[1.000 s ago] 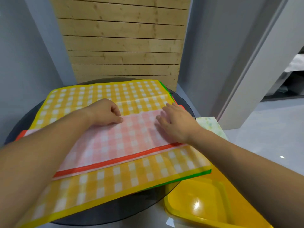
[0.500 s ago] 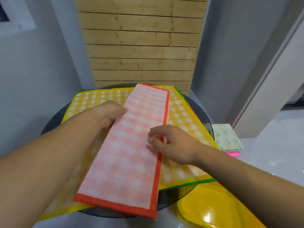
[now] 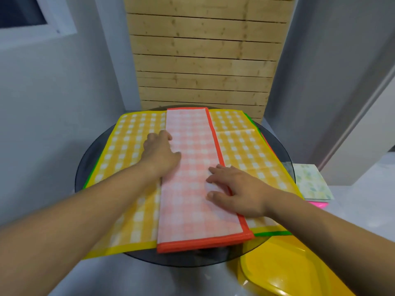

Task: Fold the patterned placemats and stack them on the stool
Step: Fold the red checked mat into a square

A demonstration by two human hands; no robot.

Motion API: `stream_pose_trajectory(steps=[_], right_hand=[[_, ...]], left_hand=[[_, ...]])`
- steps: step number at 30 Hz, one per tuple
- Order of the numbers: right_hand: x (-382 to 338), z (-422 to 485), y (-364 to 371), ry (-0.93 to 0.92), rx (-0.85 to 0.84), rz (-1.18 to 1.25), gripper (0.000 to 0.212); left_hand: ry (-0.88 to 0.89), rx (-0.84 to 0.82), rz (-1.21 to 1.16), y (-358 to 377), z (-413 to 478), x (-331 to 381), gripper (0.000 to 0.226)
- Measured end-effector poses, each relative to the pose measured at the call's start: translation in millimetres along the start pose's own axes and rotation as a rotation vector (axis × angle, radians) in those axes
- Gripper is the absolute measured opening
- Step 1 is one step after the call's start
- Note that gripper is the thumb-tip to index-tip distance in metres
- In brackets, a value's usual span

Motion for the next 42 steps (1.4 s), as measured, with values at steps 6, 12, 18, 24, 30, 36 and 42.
stream_pose_trajectory(steps=[6, 12, 18, 24, 30, 36, 42], right_hand=[[-18, -16, -5, 0.001, -0.075, 0.002, 0.061], [-41, -53, -4, -0.117, -0.104, 0.025, 0.035], [-35, -71, 15, -0.154, -0.027, 0.049, 0.032], [-33, -77, 20, -0.225, 0.074, -0.008, 0.032], [-50, -86, 19, -0.371, 0.183, -0.107, 0.019], [-48, -83, 19, -0.357, 0.175, -0.101, 0.024], [-40, -77, -7, -0.215, 0.121, 0.110, 0.010]], left_hand=[[0.568, -0.466, 0.390, 20, -94, 42, 0.052], [0.588, -0.597, 0.469, 18, -134, 32, 0.071], [0.628, -0.670, 0.486, 30, -156, 22, 0.071], [0.628, -0.672, 0.460, 31, -157, 18, 0.071], [0.620, -0.678, 0.428, 31, -157, 19, 0.073], [0.609, -0.738, 0.376, 25, -155, 18, 0.086], [0.632, -0.635, 0.353, 2, -148, 7, 0.108]])
Point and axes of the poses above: each hand's wrist, its own z-axis towards the middle knuckle, its own y-axis out of the palm, x = y × z, the point moved 7 cm from there along z, towards the middle knuckle, and after that the axes turned 11 degrees about y, right-handed, at the moved point
